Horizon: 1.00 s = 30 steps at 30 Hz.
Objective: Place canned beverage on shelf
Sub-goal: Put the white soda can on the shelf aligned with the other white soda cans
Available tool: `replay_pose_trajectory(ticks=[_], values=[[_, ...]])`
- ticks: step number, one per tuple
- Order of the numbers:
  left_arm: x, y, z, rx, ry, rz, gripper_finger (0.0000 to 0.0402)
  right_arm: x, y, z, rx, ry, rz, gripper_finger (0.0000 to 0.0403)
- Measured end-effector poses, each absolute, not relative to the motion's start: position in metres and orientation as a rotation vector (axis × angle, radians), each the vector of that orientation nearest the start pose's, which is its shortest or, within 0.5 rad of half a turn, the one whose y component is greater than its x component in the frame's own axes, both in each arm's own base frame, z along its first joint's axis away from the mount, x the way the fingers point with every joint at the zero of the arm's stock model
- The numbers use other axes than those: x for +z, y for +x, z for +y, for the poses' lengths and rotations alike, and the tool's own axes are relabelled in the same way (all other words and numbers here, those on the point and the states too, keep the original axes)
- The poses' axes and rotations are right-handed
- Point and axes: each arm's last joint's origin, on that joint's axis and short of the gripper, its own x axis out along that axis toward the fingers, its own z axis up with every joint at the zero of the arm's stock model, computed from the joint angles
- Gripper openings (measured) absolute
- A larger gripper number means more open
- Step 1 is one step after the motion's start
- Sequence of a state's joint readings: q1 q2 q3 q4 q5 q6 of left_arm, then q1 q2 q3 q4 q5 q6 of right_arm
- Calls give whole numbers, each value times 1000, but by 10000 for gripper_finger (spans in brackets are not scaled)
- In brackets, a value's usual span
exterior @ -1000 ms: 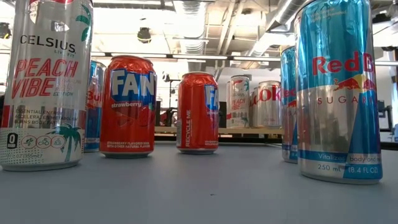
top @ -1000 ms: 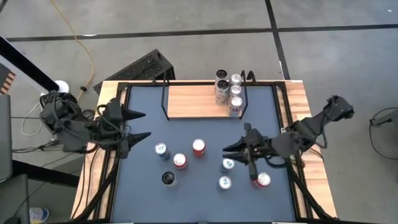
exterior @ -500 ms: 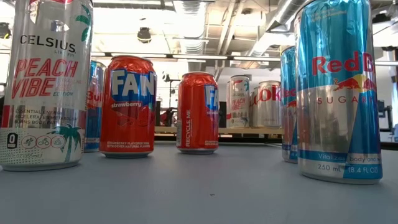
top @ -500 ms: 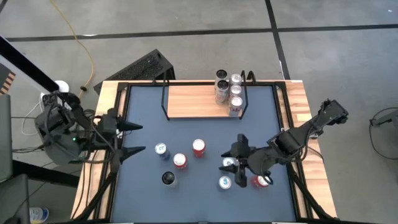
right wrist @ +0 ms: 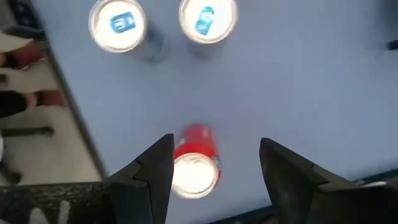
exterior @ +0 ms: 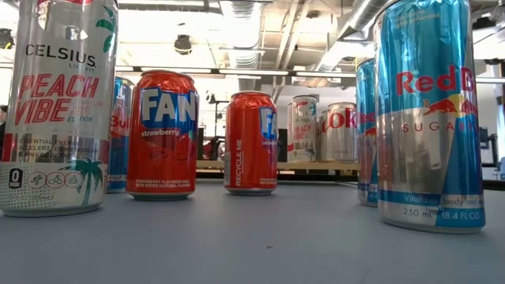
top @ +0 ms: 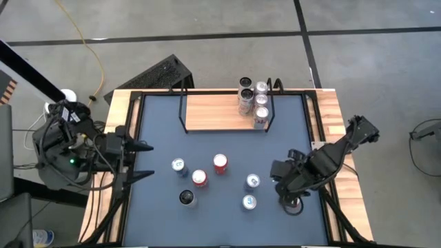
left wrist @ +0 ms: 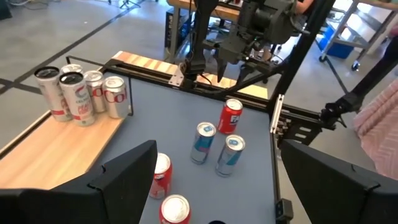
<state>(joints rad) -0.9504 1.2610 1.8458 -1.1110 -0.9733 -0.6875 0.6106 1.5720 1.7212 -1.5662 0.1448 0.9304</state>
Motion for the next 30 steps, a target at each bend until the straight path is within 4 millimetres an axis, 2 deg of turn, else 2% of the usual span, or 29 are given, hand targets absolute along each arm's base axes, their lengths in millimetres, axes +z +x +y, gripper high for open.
replay_pose_trajectory(ticks=[5,9,15,18,23,26,30], values=[[496,125,-135,127,-275,285,332,370,237,160,-100,288,1307,220],[493,124,-134,129,-308,311,332,366,269,158,-31,259,1234,220],[488,123,-139,35,-343,421,332,360,323,151,49,141,1202,219],[480,126,-144,15,-348,502,332,366,338,147,84,138,1192,219],[463,133,-157,57,-353,640,332,391,341,140,115,179,1135,219],[446,142,-171,105,-285,739,332,403,336,138,123,186,1100,219],[427,155,-190,140,-217,831,332,415,323,135,108,189,1135,219]])
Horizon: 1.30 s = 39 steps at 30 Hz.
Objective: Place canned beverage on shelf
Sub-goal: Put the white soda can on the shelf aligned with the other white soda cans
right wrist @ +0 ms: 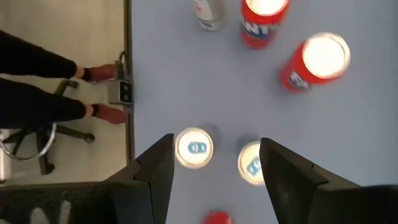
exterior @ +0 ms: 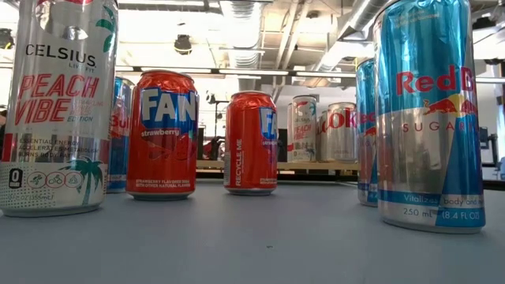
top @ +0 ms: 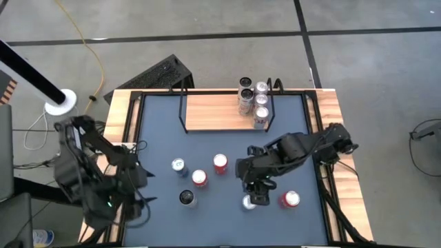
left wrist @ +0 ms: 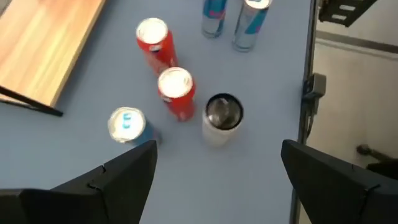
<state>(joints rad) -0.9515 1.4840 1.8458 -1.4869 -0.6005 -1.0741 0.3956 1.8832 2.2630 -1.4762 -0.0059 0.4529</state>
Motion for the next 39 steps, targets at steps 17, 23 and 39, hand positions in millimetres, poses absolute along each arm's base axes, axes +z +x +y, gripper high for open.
replay_pose_trajectory(ticks=[17,23,39], values=[[425,167,-195,308,-318,596,332,418,350,146,73,100,861,219],[420,165,-198,287,-278,619,332,420,372,141,122,96,722,219],[390,191,-208,401,-426,411,332,427,354,153,111,84,737,219]])
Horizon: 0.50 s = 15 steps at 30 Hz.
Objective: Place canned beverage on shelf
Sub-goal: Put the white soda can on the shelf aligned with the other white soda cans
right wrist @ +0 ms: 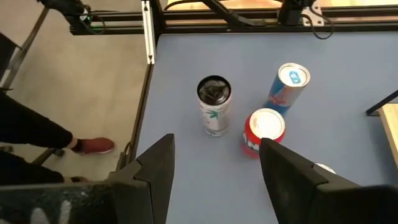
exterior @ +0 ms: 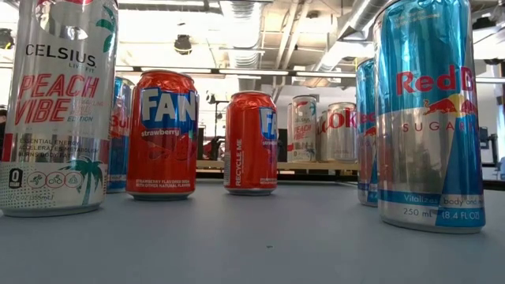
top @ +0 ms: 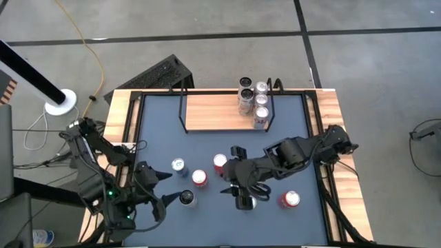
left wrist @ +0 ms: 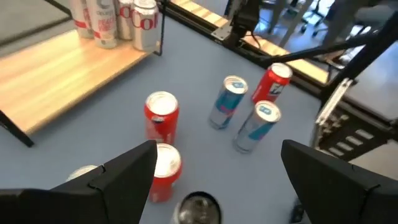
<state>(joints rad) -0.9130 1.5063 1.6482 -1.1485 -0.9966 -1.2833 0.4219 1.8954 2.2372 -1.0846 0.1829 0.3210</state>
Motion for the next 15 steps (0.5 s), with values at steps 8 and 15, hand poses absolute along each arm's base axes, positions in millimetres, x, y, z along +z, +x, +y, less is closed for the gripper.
replay_pose_trajectory(ticks=[8,15], values=[[388,197,-195,438,-497,496,332,427,351,159,119,96,738,219],[386,206,-183,466,-431,537,332,427,351,159,124,102,741,219]])
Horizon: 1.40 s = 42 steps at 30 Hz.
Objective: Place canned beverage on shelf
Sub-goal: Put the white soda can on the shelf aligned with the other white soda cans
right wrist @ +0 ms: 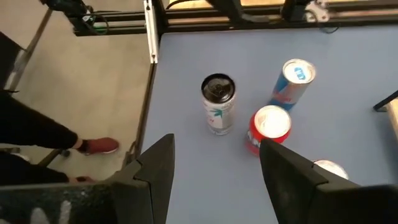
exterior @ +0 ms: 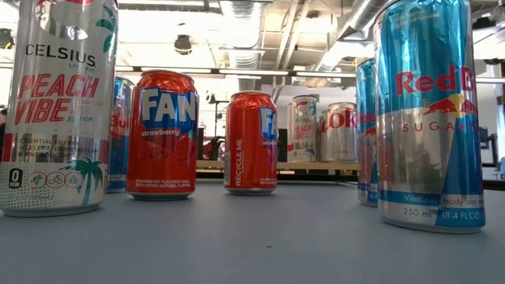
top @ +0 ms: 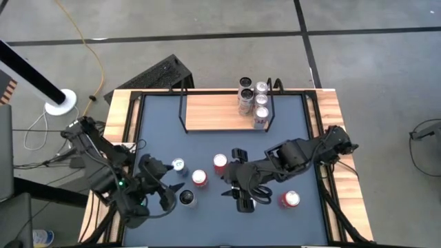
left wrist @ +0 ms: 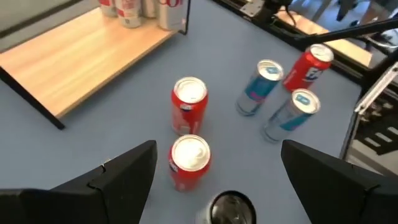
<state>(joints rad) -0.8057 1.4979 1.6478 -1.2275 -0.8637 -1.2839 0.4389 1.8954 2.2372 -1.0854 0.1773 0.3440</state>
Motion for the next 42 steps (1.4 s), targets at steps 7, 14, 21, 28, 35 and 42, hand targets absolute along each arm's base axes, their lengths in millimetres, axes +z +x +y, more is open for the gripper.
replay_pose_trajectory(ticks=[7,14,21,28,35,42], values=[[390,222,-177,401,-395,564,332,426,349,163,172,120,767,219],[393,177,-182,272,-72,675,332,425,348,163,154,161,790,219],[368,142,-192,105,75,693,332,421,344,163,161,213,859,219],[321,148,-205,37,-27,682,332,421,342,167,169,211,866,219],[278,153,-204,98,-61,636,332,421,338,175,171,240,872,219],[233,149,-209,90,-238,556,332,421,336,179,150,281,877,219]])
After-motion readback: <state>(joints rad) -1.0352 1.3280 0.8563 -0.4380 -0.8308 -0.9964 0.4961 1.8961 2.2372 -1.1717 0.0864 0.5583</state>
